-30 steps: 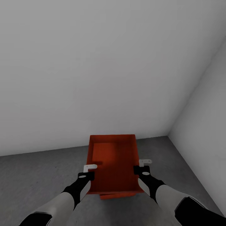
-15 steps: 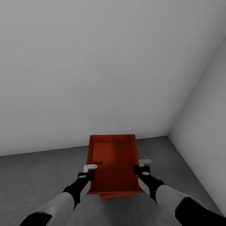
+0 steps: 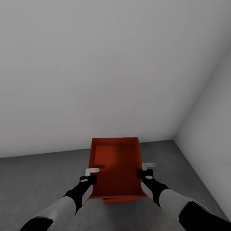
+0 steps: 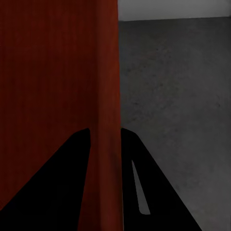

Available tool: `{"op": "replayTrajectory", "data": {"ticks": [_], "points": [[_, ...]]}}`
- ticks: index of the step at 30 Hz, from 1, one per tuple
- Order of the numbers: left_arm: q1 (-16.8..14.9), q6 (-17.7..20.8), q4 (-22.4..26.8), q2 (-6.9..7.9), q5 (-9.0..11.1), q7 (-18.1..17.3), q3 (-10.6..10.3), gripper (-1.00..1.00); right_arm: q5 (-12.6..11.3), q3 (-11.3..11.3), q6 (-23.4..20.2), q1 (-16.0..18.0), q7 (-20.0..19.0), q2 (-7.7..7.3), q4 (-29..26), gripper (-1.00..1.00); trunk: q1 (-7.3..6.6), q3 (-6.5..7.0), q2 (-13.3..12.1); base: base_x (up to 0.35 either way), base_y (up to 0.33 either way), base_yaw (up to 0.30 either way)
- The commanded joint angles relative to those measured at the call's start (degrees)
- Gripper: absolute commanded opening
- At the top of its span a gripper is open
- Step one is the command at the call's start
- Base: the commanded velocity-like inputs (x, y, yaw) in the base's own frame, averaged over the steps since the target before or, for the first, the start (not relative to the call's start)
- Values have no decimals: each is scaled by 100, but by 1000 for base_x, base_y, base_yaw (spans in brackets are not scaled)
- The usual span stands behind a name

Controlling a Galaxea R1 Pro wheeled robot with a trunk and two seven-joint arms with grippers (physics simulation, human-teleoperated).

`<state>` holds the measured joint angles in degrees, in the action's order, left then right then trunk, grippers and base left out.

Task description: Move the two storage containers from the living room to the garage. In the garage, place one container on the floor and stack the other container on top of it (either order is fine).

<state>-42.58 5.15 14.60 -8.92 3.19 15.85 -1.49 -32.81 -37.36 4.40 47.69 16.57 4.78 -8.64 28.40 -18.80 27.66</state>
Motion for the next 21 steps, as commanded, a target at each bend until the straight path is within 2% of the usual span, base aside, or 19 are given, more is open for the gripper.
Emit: {"op": "replayTrajectory", "data": {"ticks": [1, 21], "points": [[-5, 41, 34, 57, -52, 76, -27, -100, -147, -61, 12, 3, 21, -56, 267, -100, 2, -9, 9, 0, 0, 107], [-5, 38, 34, 57, -54, 76, -27, -100, -147, -61, 8, 3, 22, -65, 275, -100, 2, -9, 9, 0, 0, 10]]}}
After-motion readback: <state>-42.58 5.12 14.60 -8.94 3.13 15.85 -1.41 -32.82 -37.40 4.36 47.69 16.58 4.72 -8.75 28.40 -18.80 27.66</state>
